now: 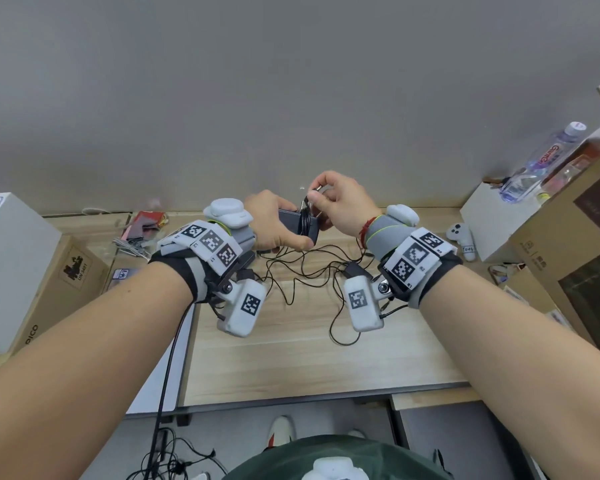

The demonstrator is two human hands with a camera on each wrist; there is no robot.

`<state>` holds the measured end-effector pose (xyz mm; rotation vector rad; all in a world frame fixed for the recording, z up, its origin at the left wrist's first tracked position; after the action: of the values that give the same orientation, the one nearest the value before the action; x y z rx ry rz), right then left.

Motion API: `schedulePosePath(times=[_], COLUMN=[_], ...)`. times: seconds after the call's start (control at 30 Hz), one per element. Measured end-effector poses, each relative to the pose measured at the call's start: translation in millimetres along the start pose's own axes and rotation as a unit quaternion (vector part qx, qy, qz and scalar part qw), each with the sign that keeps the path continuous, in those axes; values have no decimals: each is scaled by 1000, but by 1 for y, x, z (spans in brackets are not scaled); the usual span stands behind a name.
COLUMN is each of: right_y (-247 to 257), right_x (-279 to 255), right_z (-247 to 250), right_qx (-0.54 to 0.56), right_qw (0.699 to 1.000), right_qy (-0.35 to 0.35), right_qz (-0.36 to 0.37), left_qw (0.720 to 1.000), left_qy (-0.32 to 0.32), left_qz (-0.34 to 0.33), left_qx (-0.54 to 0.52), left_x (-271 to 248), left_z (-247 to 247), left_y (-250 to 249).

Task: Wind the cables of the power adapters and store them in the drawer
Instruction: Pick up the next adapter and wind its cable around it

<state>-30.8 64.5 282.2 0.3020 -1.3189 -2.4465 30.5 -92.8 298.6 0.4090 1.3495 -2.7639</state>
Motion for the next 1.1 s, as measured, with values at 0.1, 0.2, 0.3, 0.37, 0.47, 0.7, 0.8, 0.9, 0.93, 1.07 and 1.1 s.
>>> schedulePosePath(times=[0.1,0.2,0.3,0.37,0.47,0.7,0.8,0.9,0.93,1.07,1.1], right_y=[-7,-20,-31,-38,-53,-111,-153,-188,-197,-241,-253], right_x=[1,-4,-11,-16,-25,-50,-73,-98,-104,-147,-160], right_z=[2,2,1,-2,-8,-14,-14,-14,-13,3,7], right_qx=[64,129,167,213,274,285,279,284,279,275,272], right_qw=[994,981,974,962,936,932,921,904,900,882,879], right_qy=[75,109,74,53,44,27,-19,-48,-51,-43,-41], right_qz=[-53,-98,-133,-162,-219,-224,-272,-315,-331,-380,-389], left_qw=[1000,999,998,996,994,996,990,987,987,979,977], left_qy=[9,-6,-13,-10,-8,77,135,158,162,202,210], left_qz=[-4,-9,-3,-1,1,-16,-20,-23,-17,-5,-3], left_qx=[-5,-33,-67,-88,-105,-42,-32,-21,-14,15,23], left_x=[3,12,20,26,39,59,67,69,71,65,60], left_z=[-3,-6,-12,-24,-45,-94,-134,-161,-167,-219,-237], left_y=[4,7,8,9,15,28,36,42,45,47,46])
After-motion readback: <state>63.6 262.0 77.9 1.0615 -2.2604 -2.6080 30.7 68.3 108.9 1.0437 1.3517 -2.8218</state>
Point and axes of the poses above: each hand's wrist, its own x-axis towards the middle knuckle, its own z-axis out of the back of the hand, y = z × x, the point moved 1 cm from there along x, towards the middle knuckle, and after that the axes turned 7 degrees about -x, right-handed, at the moved point
